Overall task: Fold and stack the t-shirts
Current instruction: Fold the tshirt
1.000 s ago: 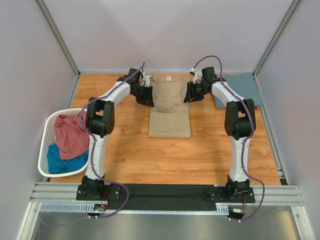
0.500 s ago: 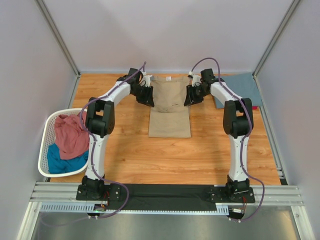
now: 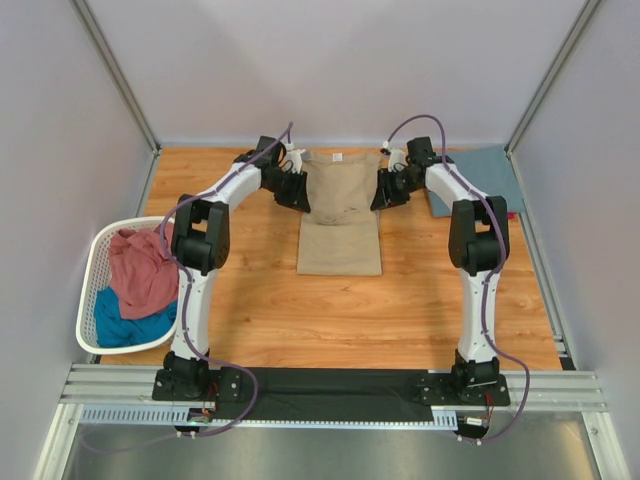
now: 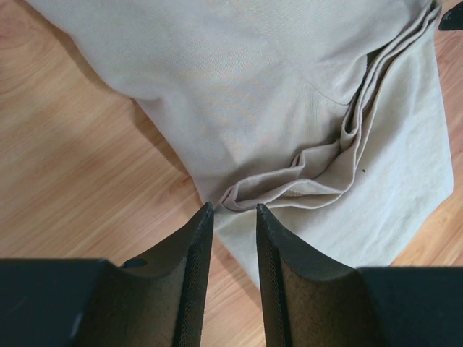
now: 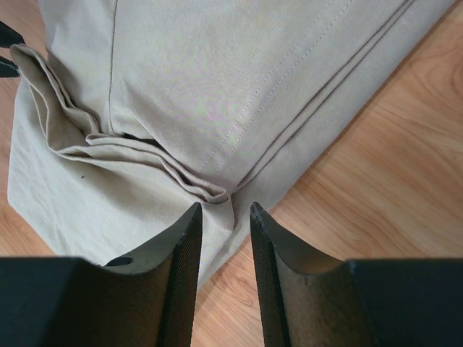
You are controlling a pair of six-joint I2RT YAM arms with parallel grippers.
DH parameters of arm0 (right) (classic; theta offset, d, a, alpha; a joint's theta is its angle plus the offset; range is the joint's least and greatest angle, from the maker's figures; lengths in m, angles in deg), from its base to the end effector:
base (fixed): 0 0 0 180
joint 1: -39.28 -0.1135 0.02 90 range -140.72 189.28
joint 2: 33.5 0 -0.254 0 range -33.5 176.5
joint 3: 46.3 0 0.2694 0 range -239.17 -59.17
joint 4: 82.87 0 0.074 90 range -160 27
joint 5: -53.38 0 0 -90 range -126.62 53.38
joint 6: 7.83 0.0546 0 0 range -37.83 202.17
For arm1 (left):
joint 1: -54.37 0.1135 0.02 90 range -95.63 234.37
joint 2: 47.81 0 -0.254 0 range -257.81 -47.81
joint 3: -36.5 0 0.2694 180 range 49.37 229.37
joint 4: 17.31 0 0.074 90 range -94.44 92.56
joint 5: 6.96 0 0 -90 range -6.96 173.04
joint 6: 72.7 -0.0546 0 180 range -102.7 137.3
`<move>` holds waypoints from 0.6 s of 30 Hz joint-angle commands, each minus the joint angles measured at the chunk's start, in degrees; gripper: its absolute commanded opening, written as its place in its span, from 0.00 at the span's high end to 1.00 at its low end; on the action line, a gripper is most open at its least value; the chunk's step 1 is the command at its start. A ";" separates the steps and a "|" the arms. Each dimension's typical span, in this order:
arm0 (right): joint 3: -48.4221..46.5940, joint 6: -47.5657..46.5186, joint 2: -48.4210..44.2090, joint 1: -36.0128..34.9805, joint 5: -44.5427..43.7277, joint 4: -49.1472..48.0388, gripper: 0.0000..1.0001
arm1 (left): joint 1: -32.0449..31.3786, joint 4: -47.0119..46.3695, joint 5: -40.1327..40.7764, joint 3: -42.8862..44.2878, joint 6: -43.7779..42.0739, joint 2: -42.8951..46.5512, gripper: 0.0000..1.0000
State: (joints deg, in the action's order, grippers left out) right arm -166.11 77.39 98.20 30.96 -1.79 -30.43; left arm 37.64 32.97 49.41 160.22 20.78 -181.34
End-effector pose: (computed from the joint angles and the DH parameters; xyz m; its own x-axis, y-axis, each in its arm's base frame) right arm 0.4942 0.1038 0.1405 -0.8584 -0.1947 -0.4746 -0.4366 0.7628 0.4769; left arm 0.4893 -0.1786 0.1482 -0.8592 0.2055 -0.4686 0.4528 0.7317 -0.5094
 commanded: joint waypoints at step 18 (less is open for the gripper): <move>-0.74 2.14 0.32 1.28 2.79 -4.58 1.00 | 0.30 -2.87 -1.01 2.35 0.73 -2.08 1.00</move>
State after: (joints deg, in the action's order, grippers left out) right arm -167.66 78.40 100.39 31.27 0.22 -30.95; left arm 37.64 31.79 49.02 160.22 21.42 -182.90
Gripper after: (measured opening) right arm 0.019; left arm 0.018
